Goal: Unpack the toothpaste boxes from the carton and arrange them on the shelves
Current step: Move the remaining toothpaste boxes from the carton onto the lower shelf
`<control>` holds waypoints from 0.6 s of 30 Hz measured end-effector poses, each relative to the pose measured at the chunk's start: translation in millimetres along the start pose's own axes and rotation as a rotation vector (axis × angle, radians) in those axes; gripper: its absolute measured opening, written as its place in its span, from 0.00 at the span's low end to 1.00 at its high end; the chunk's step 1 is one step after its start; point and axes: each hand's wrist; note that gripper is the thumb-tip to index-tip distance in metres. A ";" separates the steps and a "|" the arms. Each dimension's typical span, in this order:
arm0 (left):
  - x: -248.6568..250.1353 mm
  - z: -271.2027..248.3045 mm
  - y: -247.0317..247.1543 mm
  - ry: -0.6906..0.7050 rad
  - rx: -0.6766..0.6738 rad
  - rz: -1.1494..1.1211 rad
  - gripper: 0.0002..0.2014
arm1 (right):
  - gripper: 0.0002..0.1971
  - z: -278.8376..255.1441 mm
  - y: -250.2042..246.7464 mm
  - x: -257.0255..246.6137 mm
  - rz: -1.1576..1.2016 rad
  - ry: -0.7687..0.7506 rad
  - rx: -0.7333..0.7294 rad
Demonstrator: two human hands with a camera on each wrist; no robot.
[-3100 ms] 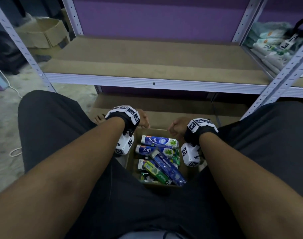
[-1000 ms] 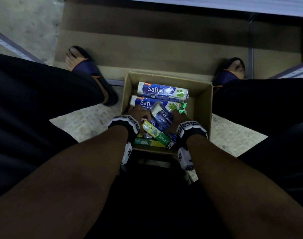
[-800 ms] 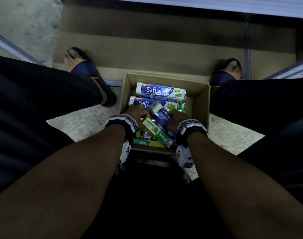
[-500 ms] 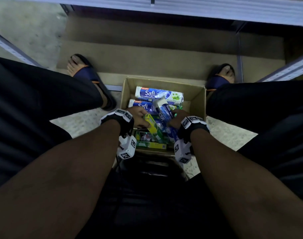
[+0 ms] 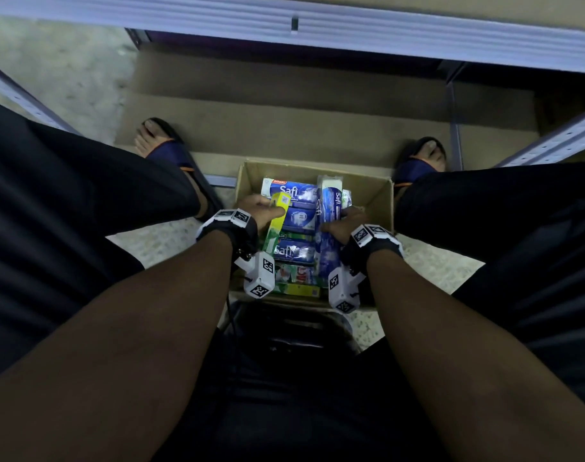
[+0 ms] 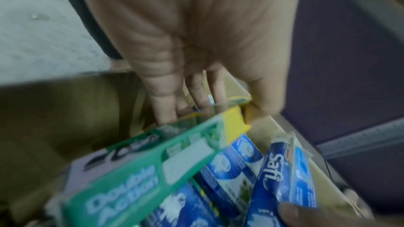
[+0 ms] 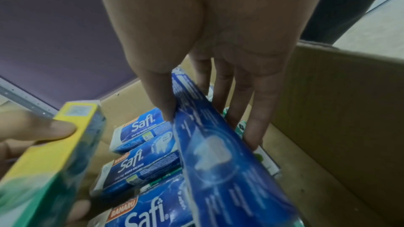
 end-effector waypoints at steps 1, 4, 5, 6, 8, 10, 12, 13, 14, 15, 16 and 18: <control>-0.7 2.6 0.4 -0.007 0.012 -0.006 0.21 | 0.28 1.9 0.3 0.1 0.001 0.003 0.006; -5.0 9.5 4.6 -0.057 -0.010 -0.088 0.26 | 0.30 6.3 1.8 -0.5 -0.046 0.009 0.023; -6.4 10.1 7.1 -0.072 -0.033 -0.119 0.26 | 0.30 7.3 3.1 -0.7 -0.052 0.011 0.027; -7.8 10.9 9.5 -0.080 -0.053 -0.135 0.27 | 0.31 8.0 4.4 -0.2 -0.057 0.013 0.030; -10.5 12.2 14.8 -0.067 -0.081 -0.129 0.25 | 0.32 10.0 8.2 2.5 -0.077 0.012 0.047; -11.6 13.3 18.4 -0.038 -0.097 -0.103 0.20 | 0.30 12.8 10.3 5.8 -0.077 -0.005 0.086; -13.1 15.0 20.8 -0.043 -0.118 -0.087 0.20 | 0.33 15.3 11.0 6.7 -0.081 0.006 0.071; -13.7 15.8 21.8 -0.059 -0.127 -0.088 0.20 | 0.36 16.0 11.1 6.1 -0.081 0.024 0.036; -14.0 15.9 21.9 -0.076 -0.135 -0.092 0.20 | 0.41 15.8 12.0 4.9 -0.080 0.043 0.002; -14.0 16.2 22.4 -0.094 -0.139 -0.092 0.21 | 0.45 14.8 13.4 4.1 -0.081 0.059 -0.023; -13.5 16.8 22.8 -0.112 -0.140 -0.086 0.23 | 0.49 13.8 15.1 3.8 -0.088 0.068 -0.039; -13.4 17.8 23.9 -0.145 -0.139 -0.069 0.26 | 0.53 11.8 19.6 4.8 -0.098 0.068 -0.056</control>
Point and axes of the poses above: each hand's wrist, its own z-axis towards the middle knuckle, its own y-axis out of the palm, x = y × z, and after that the axes turned 1 degree about z, right-handed
